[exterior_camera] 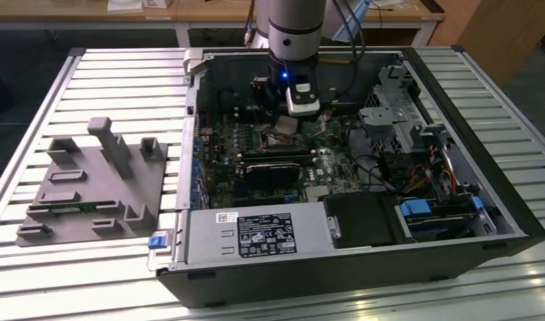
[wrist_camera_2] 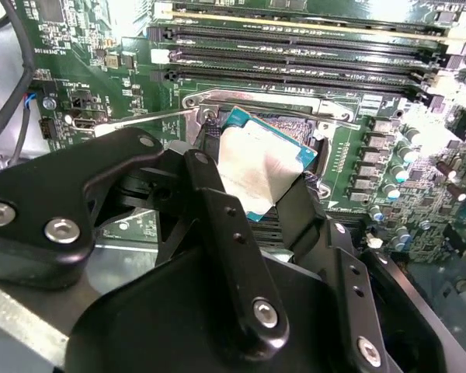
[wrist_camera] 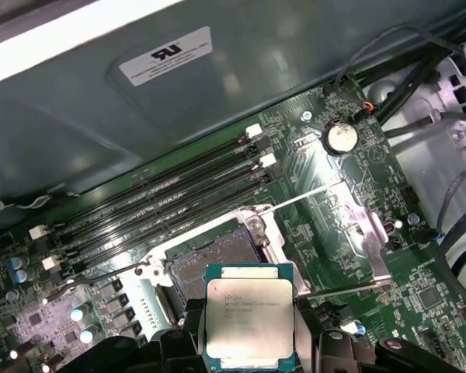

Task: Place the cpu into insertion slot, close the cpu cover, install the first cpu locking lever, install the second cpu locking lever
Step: 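Place the cpu into insertion slot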

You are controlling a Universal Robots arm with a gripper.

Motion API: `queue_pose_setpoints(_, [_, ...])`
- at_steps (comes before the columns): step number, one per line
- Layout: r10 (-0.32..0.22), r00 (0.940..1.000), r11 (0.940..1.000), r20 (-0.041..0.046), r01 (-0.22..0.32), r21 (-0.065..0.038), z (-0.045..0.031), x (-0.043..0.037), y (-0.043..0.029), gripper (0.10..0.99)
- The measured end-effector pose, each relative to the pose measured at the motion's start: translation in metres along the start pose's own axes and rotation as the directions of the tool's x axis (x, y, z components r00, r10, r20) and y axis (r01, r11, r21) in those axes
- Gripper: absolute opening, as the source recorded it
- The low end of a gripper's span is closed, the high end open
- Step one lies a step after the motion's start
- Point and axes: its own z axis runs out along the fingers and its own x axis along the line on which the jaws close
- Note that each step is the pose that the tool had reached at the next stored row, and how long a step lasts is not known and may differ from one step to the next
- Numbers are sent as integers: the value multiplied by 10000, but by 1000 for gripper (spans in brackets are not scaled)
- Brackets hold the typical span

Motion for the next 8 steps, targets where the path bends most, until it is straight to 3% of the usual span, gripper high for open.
queue_pose_setpoints(8, [532,9986,9986,37,-532,8,0,0,0,541])
